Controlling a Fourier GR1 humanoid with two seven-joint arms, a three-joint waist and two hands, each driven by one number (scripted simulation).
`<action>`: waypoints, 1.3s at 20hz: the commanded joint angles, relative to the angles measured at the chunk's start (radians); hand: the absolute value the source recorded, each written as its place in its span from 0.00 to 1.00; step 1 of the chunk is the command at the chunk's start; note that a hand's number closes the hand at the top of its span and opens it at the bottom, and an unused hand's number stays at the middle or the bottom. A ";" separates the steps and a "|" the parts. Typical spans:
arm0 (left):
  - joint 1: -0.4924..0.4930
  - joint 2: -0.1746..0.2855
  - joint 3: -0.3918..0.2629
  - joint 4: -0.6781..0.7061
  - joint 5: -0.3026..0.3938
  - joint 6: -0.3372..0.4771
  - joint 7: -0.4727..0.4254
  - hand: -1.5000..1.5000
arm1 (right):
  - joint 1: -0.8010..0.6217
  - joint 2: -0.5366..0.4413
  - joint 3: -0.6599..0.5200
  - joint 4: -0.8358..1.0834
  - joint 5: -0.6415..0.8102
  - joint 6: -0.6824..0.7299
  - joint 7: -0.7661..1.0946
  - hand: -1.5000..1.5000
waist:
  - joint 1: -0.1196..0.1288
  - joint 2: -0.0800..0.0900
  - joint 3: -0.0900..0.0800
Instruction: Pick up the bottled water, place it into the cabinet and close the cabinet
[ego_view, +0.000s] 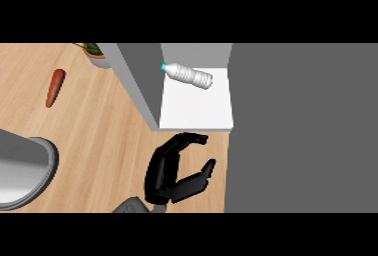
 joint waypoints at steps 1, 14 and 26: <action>0.116 0.086 -0.045 -0.127 -0.026 -0.022 -0.003 1.00 | 0.034 0.007 0.012 -0.178 0.046 0.005 0.053 1.00 | 0.000 0.001 0.000; 0.321 0.430 0.108 -0.355 0.050 -0.170 -0.023 1.00 | 0.069 -0.078 0.110 -0.240 0.094 0.195 0.075 1.00 | -0.009 -0.002 -0.002; 0.518 0.635 0.302 -0.523 0.189 -0.289 -0.058 0.00 | 0.073 -0.057 0.203 -0.324 0.151 0.242 0.069 1.00 | 0.005 -0.015 -0.007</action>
